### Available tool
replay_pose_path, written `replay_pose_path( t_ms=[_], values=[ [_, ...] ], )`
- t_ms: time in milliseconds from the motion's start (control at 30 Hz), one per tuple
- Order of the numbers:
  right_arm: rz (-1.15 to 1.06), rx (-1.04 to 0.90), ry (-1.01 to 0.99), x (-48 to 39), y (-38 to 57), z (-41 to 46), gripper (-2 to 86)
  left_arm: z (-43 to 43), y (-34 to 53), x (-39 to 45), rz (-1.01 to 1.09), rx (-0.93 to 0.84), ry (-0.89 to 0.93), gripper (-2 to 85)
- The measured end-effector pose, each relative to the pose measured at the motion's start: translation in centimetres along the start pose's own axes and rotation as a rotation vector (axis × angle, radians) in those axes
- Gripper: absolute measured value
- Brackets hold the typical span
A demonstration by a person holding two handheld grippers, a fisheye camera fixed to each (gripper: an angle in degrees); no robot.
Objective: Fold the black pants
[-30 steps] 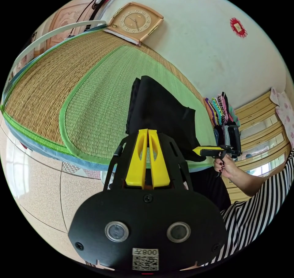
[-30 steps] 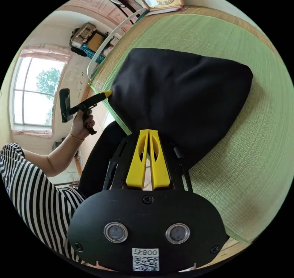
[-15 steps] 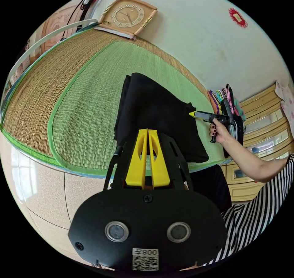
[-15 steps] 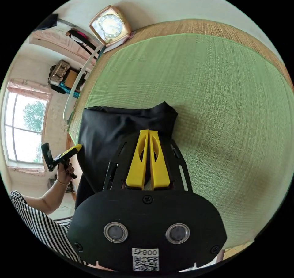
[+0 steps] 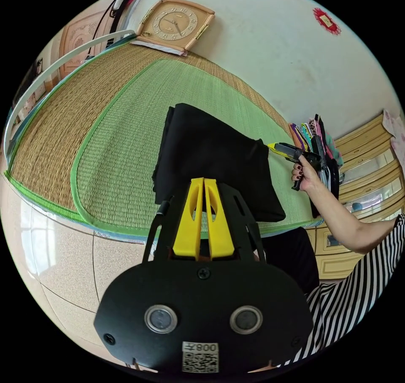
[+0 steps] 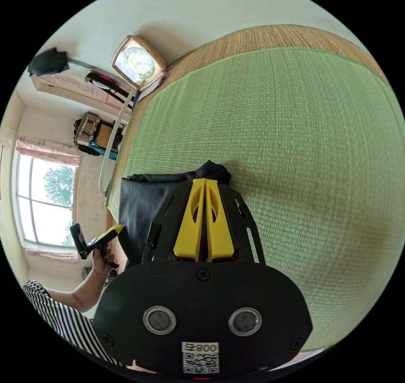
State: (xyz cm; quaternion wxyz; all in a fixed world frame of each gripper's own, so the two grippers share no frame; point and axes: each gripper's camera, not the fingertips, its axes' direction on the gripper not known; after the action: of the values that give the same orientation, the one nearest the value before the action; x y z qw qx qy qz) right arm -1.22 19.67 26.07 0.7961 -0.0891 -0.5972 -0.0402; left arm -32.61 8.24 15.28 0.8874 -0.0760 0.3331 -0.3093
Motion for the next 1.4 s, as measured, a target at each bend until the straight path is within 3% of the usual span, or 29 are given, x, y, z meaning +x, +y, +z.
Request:
replay_pose_path(
  t_ms=[200, 367, 533, 733, 867, 1133, 1400],
  values=[
    [-0.136, -0.157, -0.162, -2.0, 7.5, -0.4, 0.0, 1.7, 0.3, -0.5, -0.019, -0.044, 0.022, 0.1],
    [-0.096, -0.309, -0.182, -0.1, 12.7, 1.0, 0.0, 1.4, 0.5, -0.2, 0.005, -0.026, 0.015, 0.2],
    [-0.036, -0.263, -0.256, 2.6, 12.5, 0.1, 0.1, 1.6, 1.4, 1.7, 0.054, -0.039, 0.179, 0.7],
    [0.055, -0.223, -0.269, 6.6, 14.0, -1.4, 1.0, 6.7, 3.3, 4.8, 0.064, -0.259, 0.376, 5.4],
    [0.174, -0.199, -0.351, 10.1, 15.0, -2.1, 4.9, 10.7, 3.5, 4.5, -0.061, -0.370, 0.522, 9.5],
    [0.338, -0.181, -0.518, 14.9, 15.3, -1.4, 10.1, 11.7, 2.6, 2.1, -0.166, -0.332, 0.511, 3.5],
    [0.375, -0.181, -0.594, 16.5, 14.0, -0.7, 11.4, 10.5, 1.8, -0.4, -0.134, -0.304, 0.546, 0.4]
  ],
)
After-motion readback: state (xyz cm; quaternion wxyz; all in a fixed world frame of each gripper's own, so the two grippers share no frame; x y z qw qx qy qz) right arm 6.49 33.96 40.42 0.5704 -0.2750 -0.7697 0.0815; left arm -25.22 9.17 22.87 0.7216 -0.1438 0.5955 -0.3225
